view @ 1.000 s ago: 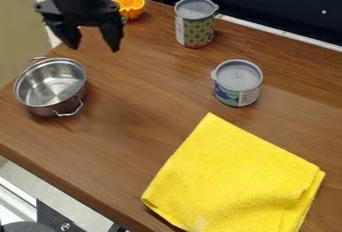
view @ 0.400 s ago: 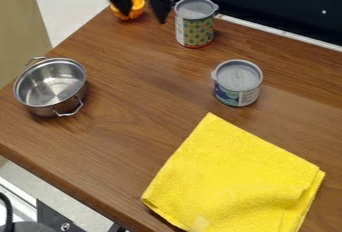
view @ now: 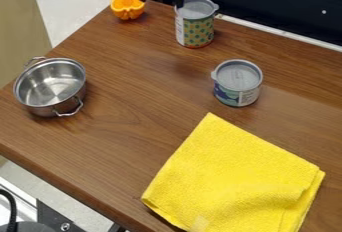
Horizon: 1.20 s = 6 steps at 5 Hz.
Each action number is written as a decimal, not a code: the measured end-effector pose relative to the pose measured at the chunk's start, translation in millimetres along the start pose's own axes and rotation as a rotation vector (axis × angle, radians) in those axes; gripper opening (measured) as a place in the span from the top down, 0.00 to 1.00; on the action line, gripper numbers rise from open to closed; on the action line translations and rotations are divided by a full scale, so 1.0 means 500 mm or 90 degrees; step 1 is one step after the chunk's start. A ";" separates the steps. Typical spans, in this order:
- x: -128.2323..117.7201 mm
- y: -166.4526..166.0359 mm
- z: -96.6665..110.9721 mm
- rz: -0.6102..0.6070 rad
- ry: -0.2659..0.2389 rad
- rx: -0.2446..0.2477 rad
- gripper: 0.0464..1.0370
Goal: Put the taller can on the right side of the silver pot
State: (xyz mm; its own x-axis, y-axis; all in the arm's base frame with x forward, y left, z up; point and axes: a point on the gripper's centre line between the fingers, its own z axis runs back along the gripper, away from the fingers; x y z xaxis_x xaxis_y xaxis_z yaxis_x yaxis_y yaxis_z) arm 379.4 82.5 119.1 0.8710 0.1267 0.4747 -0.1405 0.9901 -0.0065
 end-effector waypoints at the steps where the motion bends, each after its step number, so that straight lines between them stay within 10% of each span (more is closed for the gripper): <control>1: 0.026 -0.011 -0.027 0.002 0.001 -0.002 0.04; 6: 0.144 -0.033 -0.112 0.017 -0.059 0.013 0.04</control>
State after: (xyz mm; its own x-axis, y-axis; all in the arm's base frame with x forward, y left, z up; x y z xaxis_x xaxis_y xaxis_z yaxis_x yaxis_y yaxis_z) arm 470.7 78.6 104.0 0.8193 0.1463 0.5543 -0.1741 0.9847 -0.0027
